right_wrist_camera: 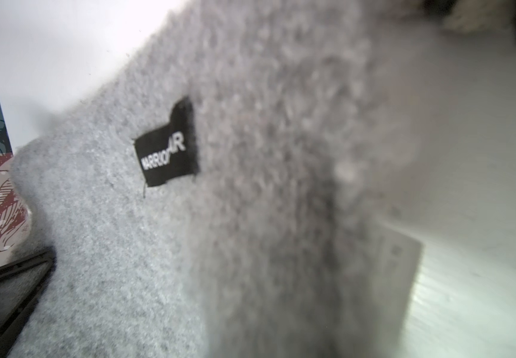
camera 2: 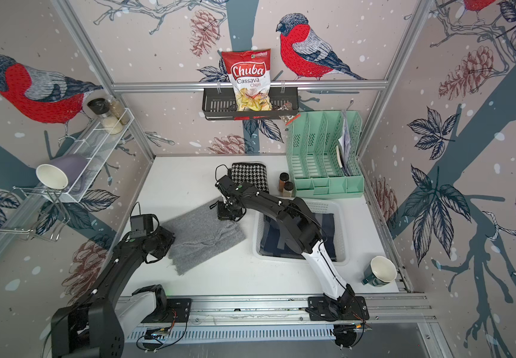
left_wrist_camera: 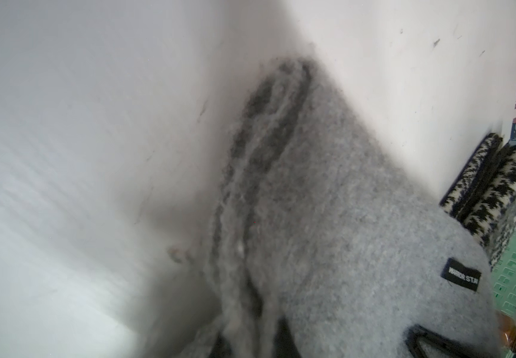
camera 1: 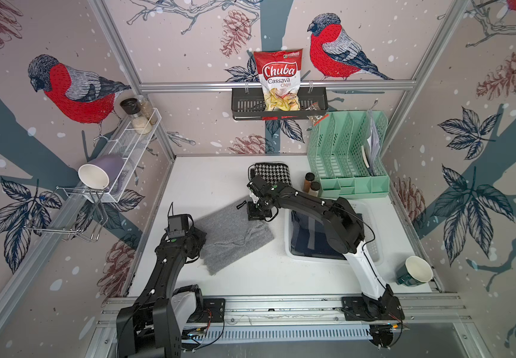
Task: Put the folded scarf in the basket
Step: Pick up the scarf at the center of the board.
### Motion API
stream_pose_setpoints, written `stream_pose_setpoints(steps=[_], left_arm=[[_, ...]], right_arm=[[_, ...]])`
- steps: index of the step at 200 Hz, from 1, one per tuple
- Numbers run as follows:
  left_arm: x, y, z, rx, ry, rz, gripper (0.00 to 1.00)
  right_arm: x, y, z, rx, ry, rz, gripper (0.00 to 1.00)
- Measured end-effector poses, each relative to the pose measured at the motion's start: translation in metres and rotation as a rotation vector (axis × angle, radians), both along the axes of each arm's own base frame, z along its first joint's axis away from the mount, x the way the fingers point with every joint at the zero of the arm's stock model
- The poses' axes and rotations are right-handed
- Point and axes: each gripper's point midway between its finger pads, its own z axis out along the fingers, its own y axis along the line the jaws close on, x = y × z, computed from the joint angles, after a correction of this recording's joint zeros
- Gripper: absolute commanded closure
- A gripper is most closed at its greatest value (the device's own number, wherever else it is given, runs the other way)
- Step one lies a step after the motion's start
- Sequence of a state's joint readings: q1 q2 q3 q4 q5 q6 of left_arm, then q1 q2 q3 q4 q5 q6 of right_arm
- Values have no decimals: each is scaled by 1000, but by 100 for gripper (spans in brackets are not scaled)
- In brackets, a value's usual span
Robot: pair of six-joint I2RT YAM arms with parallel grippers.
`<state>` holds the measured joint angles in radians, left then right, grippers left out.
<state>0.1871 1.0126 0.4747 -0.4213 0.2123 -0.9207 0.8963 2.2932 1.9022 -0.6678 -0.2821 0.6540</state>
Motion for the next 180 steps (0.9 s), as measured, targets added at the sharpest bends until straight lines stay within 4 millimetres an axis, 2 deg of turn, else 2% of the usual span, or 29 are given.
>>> stream_pose_setpoints(steps=[95,159,180], left_arm=[[-3,-4,5,-9,25,-36,100],[11,-4,40,33,-34,-66,100],[11,-11,50,40,-42,-94,100]], right_arm=[[0,-4,9,-13,-6,-9,100],[-6,-10,37,0,-27,-57,100],[-11,-15,42,-5,-27,-79,100]])
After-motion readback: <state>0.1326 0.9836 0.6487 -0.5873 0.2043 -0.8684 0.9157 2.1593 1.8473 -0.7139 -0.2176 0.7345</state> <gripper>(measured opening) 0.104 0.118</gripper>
